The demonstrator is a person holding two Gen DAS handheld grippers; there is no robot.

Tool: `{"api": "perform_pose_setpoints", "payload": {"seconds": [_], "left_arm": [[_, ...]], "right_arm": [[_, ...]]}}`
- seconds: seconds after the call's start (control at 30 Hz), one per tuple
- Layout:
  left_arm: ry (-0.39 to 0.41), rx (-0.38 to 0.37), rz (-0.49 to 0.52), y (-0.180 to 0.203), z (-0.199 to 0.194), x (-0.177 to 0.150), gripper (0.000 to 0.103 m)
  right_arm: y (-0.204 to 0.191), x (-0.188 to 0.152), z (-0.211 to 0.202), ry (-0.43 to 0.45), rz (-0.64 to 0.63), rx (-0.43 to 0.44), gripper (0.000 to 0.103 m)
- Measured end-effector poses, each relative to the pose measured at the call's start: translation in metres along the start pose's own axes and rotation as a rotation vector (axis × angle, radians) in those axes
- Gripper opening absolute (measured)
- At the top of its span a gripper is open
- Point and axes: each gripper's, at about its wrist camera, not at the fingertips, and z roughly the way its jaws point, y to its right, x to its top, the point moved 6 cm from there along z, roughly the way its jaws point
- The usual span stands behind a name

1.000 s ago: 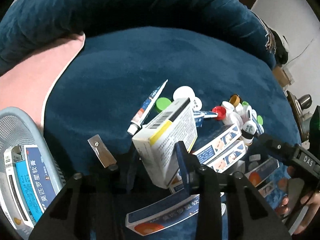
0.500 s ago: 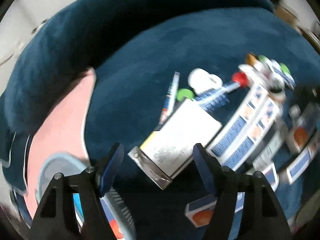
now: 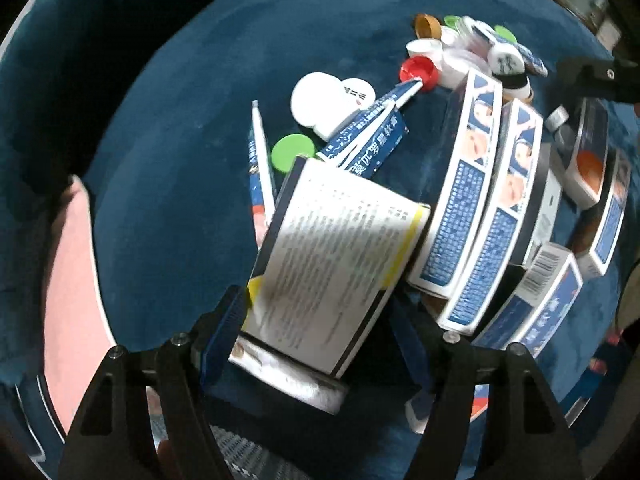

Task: Organize objects
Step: 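Lift the white-yellow box with left tool and turn it upright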

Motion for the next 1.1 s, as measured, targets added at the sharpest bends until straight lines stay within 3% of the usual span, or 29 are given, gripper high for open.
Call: {"api": "perform_pose_setpoints", "payload": {"seconds": [0.13, 0.17, 0.2, 0.27, 0.3, 0.4, 0.53, 0.6, 0.73, 0.77, 0.93, 1.1], "left_arm": [[0.026, -0.001, -0.019, -0.006, 0.007, 0.005, 0.074], [0.042, -0.019, -0.048, -0.009, 0.005, 0.005, 0.067], [0.057, -0.018, -0.068, -0.013, 0.002, 0.004, 0.049], [0.087, -0.011, -0.099, -0.020, -0.006, 0.003, 0.026], [0.105, -0.031, -0.125, -0.023, -0.011, 0.003, 0.026], [0.137, -0.102, -0.194, -0.030, -0.022, 0.000, 0.026], [0.116, -0.077, -0.193, -0.031, -0.025, -0.008, 0.030], [0.125, -0.133, -0.182, -0.023, -0.031, -0.011, 0.066], [0.188, -0.315, -0.154, -0.003, -0.053, -0.011, 0.072], [0.196, -0.328, -0.145, 0.001, -0.056, -0.011, 0.072], [0.181, -0.197, -0.163, -0.005, -0.055, -0.008, 0.072], [0.125, -0.181, -0.130, -0.006, -0.037, -0.008, 0.072]], "right_arm": [[0.004, -0.002, 0.004, -0.009, -0.002, -0.012, 0.103], [0.005, -0.002, 0.004, -0.009, -0.002, -0.016, 0.103], [0.005, -0.001, 0.005, -0.009, -0.003, -0.017, 0.103], [0.006, -0.001, 0.005, -0.007, -0.002, -0.020, 0.103], [0.006, 0.000, 0.005, -0.006, 0.000, -0.021, 0.103], [0.005, 0.000, 0.004, -0.003, 0.006, -0.024, 0.103], [-0.003, -0.003, 0.003, -0.001, -0.012, -0.018, 0.103], [-0.006, -0.005, 0.002, 0.001, -0.020, -0.014, 0.103], [-0.007, -0.005, 0.000, 0.003, -0.029, -0.009, 0.103], [-0.007, -0.004, 0.001, 0.002, -0.027, -0.009, 0.103], [-0.004, 0.000, 0.004, -0.001, -0.018, -0.013, 0.103], [0.000, 0.000, 0.005, -0.007, -0.014, -0.010, 0.103]]}}
